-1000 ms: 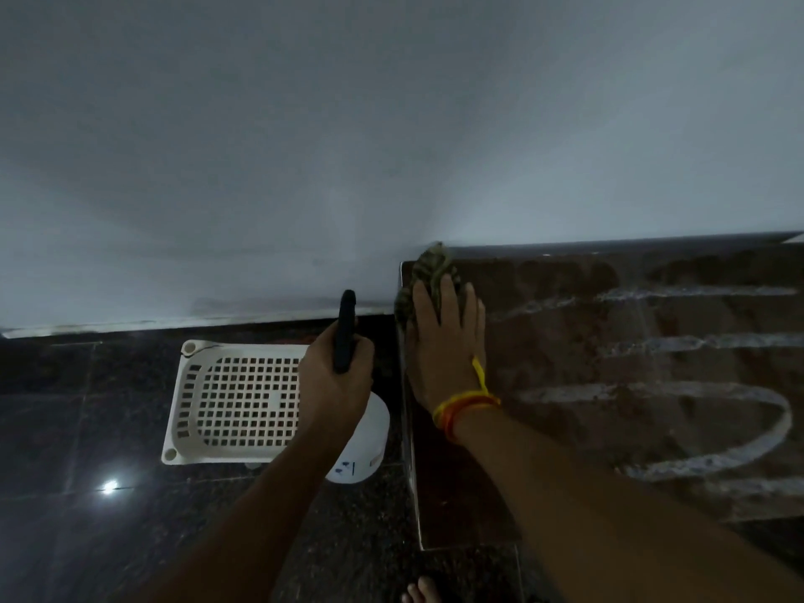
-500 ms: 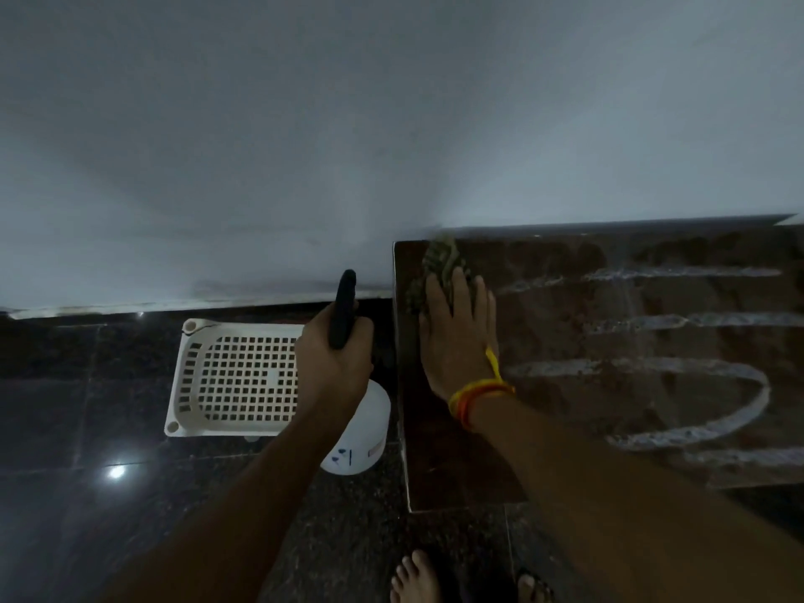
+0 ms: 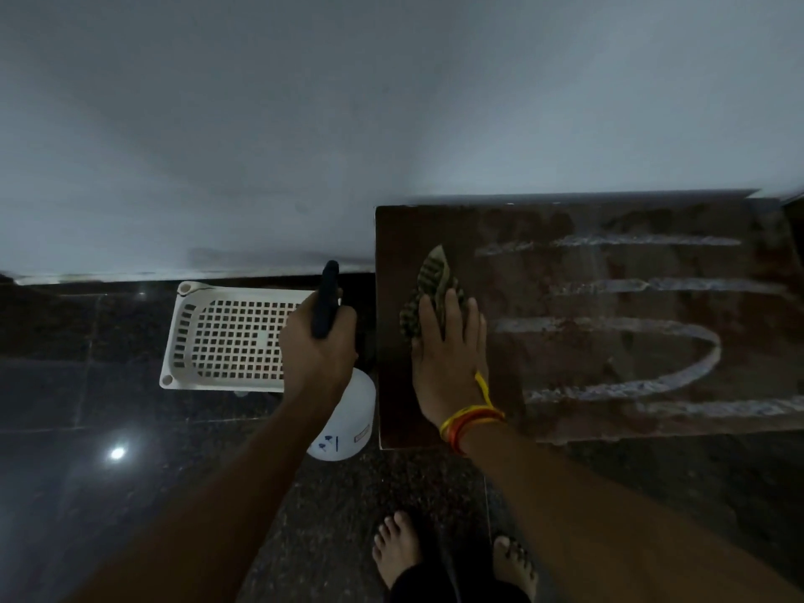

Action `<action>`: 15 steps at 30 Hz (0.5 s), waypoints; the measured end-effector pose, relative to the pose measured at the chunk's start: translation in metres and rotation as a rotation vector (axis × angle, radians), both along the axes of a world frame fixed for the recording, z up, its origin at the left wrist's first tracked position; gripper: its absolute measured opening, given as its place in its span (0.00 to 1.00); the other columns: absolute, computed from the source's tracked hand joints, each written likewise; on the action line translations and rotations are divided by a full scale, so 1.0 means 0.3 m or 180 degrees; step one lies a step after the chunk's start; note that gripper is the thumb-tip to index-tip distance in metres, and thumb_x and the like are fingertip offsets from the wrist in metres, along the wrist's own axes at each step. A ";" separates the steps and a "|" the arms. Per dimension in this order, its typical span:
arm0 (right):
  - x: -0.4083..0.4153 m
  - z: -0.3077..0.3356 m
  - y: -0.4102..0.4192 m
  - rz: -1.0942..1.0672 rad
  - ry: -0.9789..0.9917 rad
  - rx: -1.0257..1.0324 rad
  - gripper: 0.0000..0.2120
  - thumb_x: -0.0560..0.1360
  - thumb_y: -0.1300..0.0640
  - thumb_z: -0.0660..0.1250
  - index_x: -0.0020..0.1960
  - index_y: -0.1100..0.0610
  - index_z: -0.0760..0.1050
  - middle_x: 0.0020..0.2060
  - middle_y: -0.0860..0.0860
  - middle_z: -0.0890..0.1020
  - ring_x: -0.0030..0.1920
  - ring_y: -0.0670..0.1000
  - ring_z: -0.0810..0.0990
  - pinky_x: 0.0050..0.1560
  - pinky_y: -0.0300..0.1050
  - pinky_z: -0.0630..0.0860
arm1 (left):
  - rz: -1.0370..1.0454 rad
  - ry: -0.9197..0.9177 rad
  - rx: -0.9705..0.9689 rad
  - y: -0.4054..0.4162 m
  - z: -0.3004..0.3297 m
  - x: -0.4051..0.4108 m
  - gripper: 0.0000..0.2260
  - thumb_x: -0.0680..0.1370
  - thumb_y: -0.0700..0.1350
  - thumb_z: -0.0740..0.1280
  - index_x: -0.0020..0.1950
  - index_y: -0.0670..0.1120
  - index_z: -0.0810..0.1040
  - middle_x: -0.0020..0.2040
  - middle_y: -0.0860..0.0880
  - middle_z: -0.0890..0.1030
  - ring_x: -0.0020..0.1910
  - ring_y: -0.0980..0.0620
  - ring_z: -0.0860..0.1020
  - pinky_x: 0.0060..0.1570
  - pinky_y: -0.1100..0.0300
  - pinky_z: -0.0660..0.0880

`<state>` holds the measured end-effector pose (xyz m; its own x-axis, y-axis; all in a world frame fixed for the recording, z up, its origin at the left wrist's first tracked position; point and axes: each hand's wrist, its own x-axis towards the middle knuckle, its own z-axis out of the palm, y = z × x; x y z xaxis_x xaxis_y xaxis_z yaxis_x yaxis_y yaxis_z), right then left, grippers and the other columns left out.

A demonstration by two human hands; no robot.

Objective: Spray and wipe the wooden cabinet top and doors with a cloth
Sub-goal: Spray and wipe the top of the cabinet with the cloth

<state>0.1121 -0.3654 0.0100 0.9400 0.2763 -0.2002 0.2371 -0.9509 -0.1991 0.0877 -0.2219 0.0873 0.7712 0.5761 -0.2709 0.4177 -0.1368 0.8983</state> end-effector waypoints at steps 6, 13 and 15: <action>-0.164 0.008 -0.044 -0.0022 0.0023 -0.0010 0.26 0.77 0.49 0.48 0.74 0.54 0.62 0.73 0.60 0.62 0.73 0.66 0.58 0.73 0.62 0.55 | 0.0056 0.0098 0.0110 -0.050 0.002 -0.082 0.09 0.78 0.39 0.64 0.39 0.49 0.73 0.28 0.44 0.73 0.28 0.46 0.74 0.29 0.54 0.73; -0.243 0.000 -0.107 0.0157 -0.0096 0.0047 0.29 0.75 0.52 0.65 0.74 0.54 0.62 0.73 0.61 0.63 0.72 0.67 0.60 0.71 0.64 0.59 | 0.0036 0.0055 0.0272 -0.120 0.019 -0.157 0.10 0.78 0.38 0.64 0.39 0.50 0.74 0.31 0.39 0.75 0.30 0.41 0.75 0.32 0.48 0.76; -0.239 -0.001 -0.172 0.0031 -0.0059 0.0038 0.28 0.76 0.52 0.64 0.74 0.54 0.61 0.73 0.61 0.62 0.73 0.67 0.58 0.72 0.64 0.57 | 0.0044 0.0056 0.0192 -0.132 0.030 -0.175 0.11 0.79 0.38 0.64 0.39 0.53 0.73 0.33 0.38 0.75 0.31 0.42 0.75 0.32 0.49 0.76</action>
